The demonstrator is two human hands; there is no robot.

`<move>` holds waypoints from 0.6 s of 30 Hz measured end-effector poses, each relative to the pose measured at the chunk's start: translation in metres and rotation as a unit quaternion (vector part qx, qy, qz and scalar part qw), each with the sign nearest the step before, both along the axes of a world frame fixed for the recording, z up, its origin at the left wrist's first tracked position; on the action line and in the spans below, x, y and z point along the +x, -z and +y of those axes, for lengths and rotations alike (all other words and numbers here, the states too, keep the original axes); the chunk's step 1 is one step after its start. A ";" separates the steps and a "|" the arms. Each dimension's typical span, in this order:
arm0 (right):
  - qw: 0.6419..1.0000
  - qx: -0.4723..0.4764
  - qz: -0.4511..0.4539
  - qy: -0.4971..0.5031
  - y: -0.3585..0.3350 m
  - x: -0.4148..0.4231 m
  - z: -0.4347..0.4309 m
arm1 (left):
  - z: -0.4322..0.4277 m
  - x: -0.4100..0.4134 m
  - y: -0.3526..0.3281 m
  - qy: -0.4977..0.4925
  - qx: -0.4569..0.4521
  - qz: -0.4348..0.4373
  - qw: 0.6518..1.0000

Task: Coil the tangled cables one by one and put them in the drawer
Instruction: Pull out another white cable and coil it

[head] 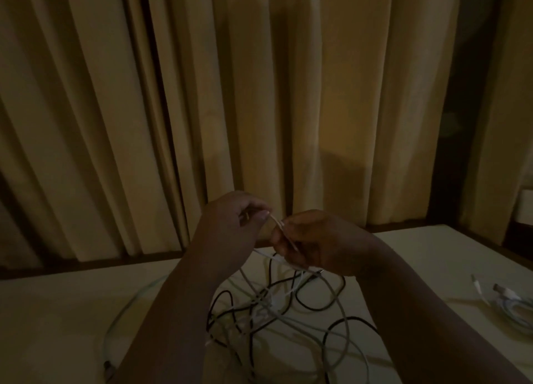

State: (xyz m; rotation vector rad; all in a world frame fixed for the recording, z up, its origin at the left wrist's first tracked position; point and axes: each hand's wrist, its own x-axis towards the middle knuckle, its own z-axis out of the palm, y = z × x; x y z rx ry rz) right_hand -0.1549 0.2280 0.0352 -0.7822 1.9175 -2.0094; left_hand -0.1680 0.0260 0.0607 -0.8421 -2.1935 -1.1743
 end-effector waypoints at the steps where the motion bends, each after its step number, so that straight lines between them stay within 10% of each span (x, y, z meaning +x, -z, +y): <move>1: 1.000 -0.011 -0.008 -0.019 0.000 0.000 0.001 | 0.000 0.000 0.000 0.001 0.013 0.008 1.000; 18: 0.980 -0.145 -0.084 -0.109 -0.006 0.003 -0.006 | 0.015 -0.007 0.014 0.031 0.106 -0.031 0.993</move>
